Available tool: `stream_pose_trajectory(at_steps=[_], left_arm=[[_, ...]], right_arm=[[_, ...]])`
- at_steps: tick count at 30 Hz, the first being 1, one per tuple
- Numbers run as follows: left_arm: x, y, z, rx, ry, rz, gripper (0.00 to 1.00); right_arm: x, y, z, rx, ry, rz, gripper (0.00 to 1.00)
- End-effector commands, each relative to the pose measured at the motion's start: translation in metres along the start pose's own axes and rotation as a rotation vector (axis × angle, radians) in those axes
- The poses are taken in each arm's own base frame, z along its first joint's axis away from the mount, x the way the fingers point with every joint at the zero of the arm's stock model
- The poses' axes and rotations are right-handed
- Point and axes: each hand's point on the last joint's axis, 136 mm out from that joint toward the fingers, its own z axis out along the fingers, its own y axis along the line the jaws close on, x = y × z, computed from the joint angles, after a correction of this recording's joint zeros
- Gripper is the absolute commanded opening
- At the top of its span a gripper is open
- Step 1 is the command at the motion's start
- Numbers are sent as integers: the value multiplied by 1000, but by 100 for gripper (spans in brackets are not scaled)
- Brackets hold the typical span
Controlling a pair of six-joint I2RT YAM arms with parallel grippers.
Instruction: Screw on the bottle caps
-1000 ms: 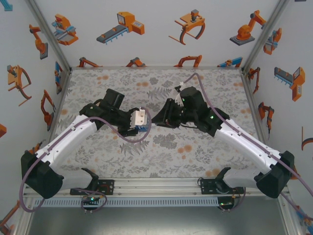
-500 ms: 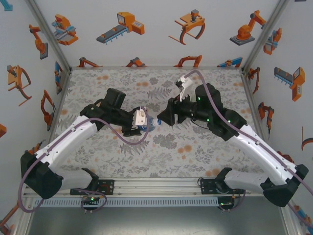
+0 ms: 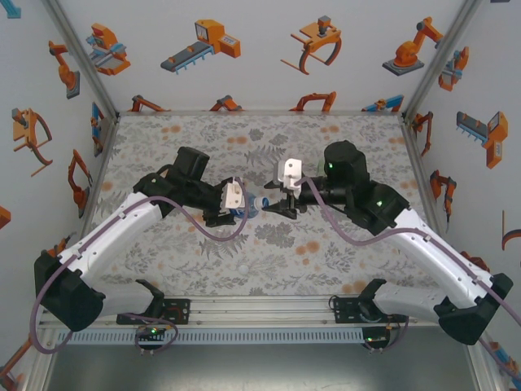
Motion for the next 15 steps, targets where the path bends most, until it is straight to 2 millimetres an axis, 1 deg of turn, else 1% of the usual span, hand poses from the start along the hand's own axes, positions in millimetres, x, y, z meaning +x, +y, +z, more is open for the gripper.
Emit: stream_pose_trajectory(at_steps=[1,4,10,15], left_arm=[[-15,-2,-8,2,-53,41,0],[-14,-3,-8,4,-53,42,0],[-15,-3,-8,4,-55,42,0],[-15,-3,-8,6,-57,43,0]], right_arm=[[-7,9,1,-47,-57,-133,50],[-2,10,5,-59,-47,-124,50],[12,8,10,-48,-11,-115,46],[14,8,12,-56,-6,-108,42]])
